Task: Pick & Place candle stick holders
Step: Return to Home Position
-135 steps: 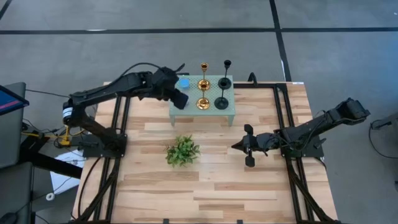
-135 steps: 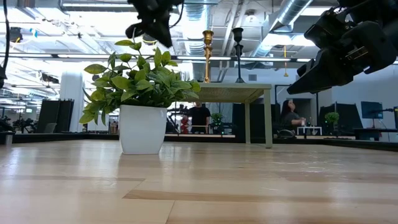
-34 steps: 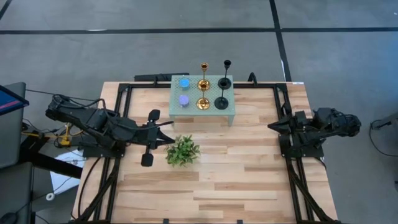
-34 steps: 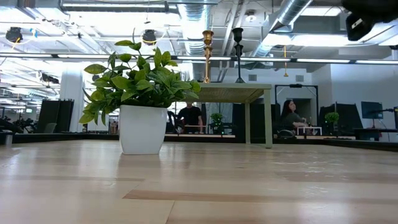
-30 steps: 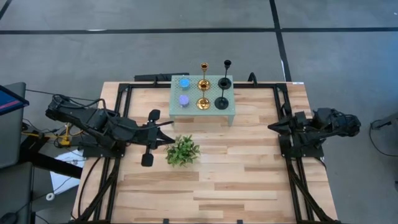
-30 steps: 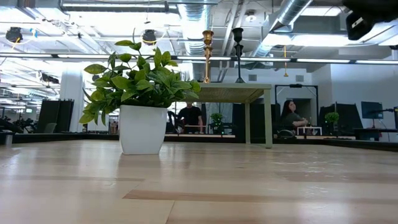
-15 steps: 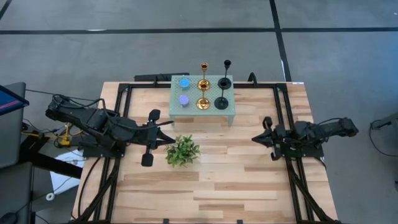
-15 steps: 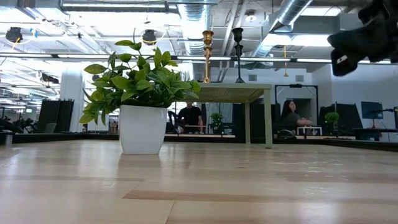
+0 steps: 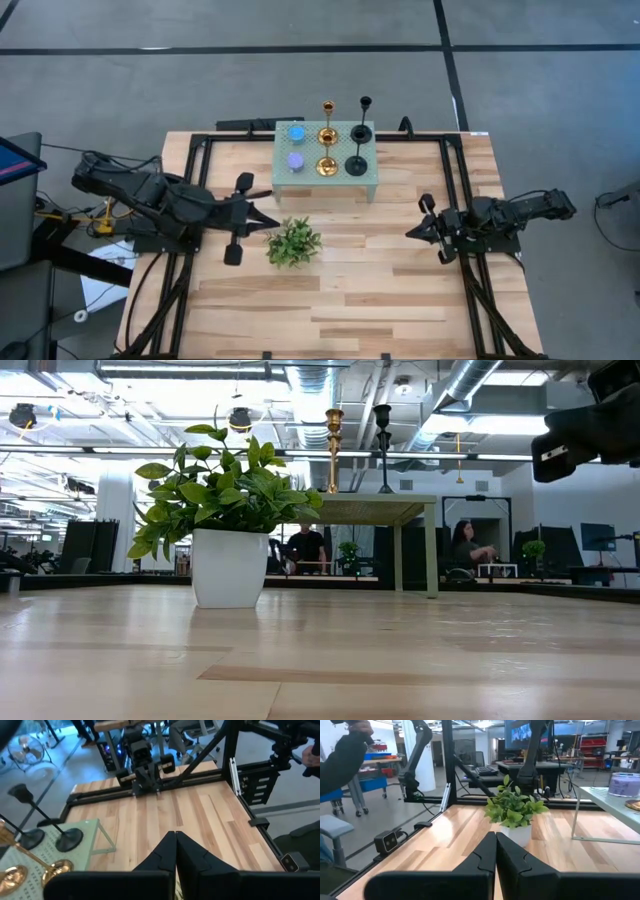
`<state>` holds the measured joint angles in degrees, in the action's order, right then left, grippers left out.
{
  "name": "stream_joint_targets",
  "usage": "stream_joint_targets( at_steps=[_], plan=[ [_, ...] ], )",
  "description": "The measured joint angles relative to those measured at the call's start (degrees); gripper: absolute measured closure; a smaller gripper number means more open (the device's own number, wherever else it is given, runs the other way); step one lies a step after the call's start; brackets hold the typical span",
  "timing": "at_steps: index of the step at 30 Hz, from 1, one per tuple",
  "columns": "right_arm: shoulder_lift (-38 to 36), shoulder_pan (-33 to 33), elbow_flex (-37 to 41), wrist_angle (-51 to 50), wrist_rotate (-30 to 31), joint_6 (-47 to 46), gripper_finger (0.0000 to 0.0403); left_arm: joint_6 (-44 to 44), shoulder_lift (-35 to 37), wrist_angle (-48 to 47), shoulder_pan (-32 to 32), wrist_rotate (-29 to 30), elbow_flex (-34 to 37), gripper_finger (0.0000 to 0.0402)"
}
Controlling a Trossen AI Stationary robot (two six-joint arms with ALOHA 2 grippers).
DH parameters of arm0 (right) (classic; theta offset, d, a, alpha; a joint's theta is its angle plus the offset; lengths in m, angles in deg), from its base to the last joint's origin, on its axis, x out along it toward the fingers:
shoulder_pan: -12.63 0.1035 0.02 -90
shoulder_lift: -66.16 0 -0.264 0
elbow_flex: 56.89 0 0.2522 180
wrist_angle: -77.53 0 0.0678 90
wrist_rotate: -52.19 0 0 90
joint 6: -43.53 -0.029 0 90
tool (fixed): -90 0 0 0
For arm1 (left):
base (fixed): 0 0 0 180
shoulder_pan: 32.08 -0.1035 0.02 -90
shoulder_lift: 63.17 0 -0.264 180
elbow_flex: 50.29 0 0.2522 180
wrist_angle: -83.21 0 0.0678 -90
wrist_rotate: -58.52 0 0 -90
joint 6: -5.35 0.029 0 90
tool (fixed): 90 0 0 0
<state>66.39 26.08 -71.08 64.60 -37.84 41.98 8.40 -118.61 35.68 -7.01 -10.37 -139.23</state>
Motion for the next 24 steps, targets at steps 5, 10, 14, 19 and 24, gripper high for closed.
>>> stream_joint_targets(
  at_steps=[5, 10, 14, 19, 24],
  plan=[
    [0.0, 0.0, 0.02, -0.01, 0.02, 0.01, 0.0403, 2.23, 3.05, 0.22, 1.61, 0.17, 0.97, 0.0399],
    [0.0, 0.0, 0.04, 0.03, 0.11, -0.71, 0.0403, 2.24, 10.63, -0.42, 2.5, 0.35, 7.16, 0.0399],
    [0.0, -0.15, 0.04, 0.06, 0.39, -1.3, 0.0403, 1.27, 18.75, 0.16, 2.58, 0.28, 14.69, 0.0398],
    [0.0, -0.13, 0.07, 0.62, 1.75, -2.44, 0.0403, 1.18, 29.02, 1.29, 2.56, -0.78, 22.73, 0.0397],
    [0.0, -0.13, 0.07, 0.8, 1.75, -2.42, 0.0403, 1.15, 38.05, 2.5, 2.56, -4.17, 28.84, 0.0398]
  ],
)
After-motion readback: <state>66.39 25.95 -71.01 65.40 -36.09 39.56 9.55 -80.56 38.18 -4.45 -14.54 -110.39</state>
